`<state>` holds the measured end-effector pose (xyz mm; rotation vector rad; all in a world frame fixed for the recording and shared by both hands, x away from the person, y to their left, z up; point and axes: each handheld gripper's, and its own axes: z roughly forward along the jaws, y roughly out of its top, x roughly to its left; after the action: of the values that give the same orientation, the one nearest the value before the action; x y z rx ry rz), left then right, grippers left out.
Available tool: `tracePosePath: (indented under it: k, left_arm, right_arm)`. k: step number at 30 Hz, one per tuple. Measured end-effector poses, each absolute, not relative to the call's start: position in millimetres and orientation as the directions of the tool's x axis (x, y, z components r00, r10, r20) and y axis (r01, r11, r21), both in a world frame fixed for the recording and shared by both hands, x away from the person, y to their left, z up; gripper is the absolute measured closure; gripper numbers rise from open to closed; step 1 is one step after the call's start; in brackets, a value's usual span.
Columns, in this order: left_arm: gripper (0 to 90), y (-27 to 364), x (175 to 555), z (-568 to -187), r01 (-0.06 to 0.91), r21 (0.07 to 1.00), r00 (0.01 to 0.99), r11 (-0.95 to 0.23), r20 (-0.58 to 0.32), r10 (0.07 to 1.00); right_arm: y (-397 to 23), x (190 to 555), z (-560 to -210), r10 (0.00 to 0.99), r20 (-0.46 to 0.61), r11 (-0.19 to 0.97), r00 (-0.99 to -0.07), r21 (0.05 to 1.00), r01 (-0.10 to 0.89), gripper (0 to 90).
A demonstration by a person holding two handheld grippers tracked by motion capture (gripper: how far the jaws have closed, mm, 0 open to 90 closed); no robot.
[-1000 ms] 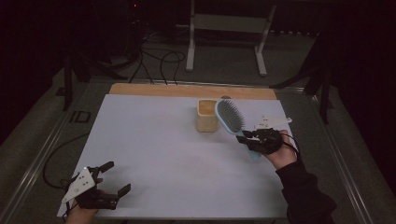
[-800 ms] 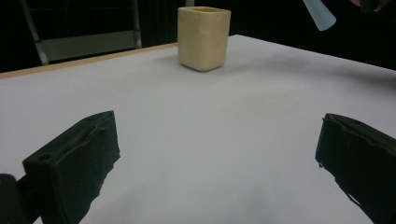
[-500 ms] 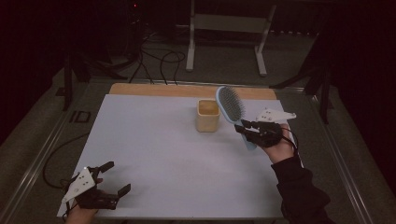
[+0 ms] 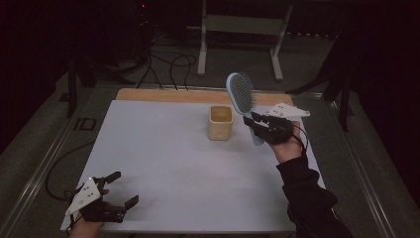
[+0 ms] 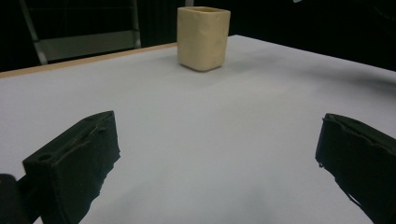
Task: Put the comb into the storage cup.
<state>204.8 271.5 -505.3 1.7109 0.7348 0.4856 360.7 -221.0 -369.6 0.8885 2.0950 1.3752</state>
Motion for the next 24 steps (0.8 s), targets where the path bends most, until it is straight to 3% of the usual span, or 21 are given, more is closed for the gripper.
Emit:
tracePosePath:
  k: [24]
  left_arm:
    - [0.0, 272.2, 204.9, -505.6, 0.219, 0.964, 0.720, -0.151, -0.055, 0.692]
  right_arm:
    - [-174.8, 403.8, -346.9, 0.782, -0.056, 0.232, -0.620, 0.950, 0.207, 70.4]
